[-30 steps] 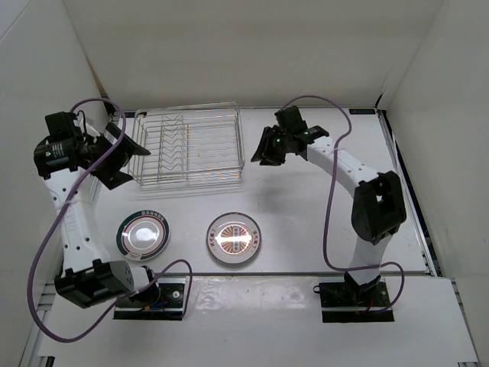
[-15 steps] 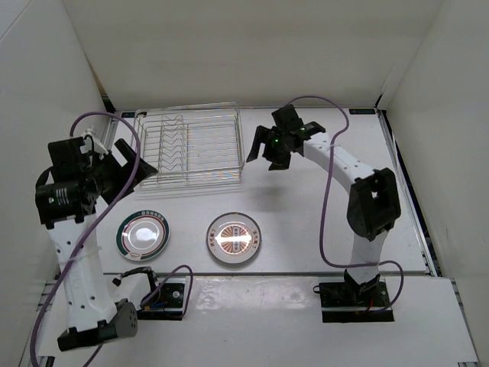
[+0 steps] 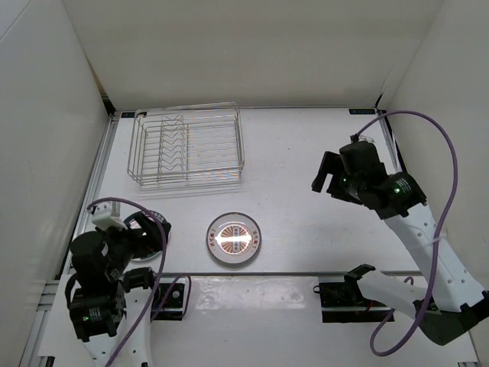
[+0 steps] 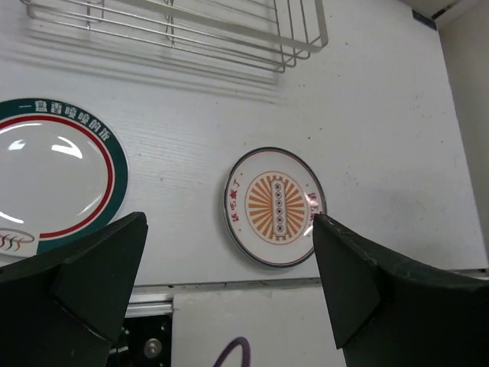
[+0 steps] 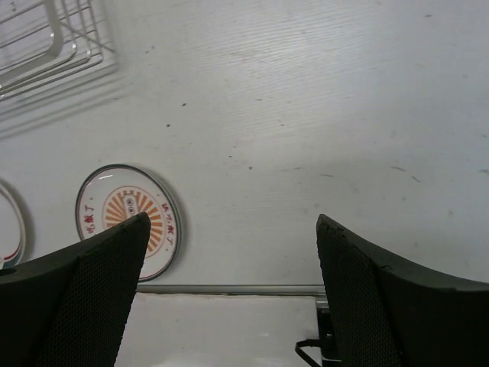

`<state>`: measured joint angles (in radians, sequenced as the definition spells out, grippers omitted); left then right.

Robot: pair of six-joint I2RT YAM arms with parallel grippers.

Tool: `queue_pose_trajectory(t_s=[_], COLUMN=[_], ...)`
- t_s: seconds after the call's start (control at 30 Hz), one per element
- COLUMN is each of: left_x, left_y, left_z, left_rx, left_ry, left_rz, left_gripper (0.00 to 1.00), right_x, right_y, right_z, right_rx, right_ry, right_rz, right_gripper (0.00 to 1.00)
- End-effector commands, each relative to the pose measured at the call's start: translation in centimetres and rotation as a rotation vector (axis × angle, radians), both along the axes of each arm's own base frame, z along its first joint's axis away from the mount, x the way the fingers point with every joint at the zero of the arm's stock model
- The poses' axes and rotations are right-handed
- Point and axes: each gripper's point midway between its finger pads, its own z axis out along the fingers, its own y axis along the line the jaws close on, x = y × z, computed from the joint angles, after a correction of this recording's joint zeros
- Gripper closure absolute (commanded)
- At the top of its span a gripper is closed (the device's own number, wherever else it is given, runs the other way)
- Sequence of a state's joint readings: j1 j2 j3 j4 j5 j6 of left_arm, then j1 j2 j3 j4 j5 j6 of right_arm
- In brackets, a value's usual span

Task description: Unload the plates from the dish rack

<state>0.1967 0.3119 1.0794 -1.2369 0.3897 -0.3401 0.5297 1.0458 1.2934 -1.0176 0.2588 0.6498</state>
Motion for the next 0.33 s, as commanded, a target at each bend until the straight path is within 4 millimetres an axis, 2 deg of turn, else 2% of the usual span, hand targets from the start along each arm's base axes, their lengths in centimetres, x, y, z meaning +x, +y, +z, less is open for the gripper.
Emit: queue_pose_trajectory(t_s=[0.0,0.13,0.17,0.2,0.23,0.27,0.3], left_x=[3.0,2.9,3.2,4.0,4.2,5.7,5.9], left_y=[0.1,0.7,1.6,1.9,2.2,3.0,3.5], left_z=[-0.8,-3.0,-3.8,-5.1,-5.5,-7.4,-7.7], left_rx=[0.068,0.04,0.058,0.071,0.103,0.138,0.154], left_ry=[-0.144,0.064,0.087,0.097,0.084,0.058,0.019], left_rz=[-0.067,-0.037,0.012,0.013,0.003,0.022,0.049], left_gripper=[0.0,0.0,0.0,0.0,0.0,0.0,0.0], right_x=[-1.6,-2.2,-2.2,-2.1,-2.0,-1.5,-1.2], right_y=[-3.7,-5.2,-5.5,-6.1,-6.4,-6.5,-6.8], right_z=[-1.2,0.1,0.3,0.6,0.7,1.0,1.3], right_rx=[-0.133,-0.2,-0.223,-0.247,-0.294,-0.322,-0.349], right_ry=[0.037,0.01,0.004,-0.005,-0.014,-0.01,-0.016], right_rz=[-0.101,-0.092,-0.079,-0.089,-0.047,-0.045,-0.048], right_gripper=[0.1,0.1,0.1,0.1,0.1,0.1,0.1])
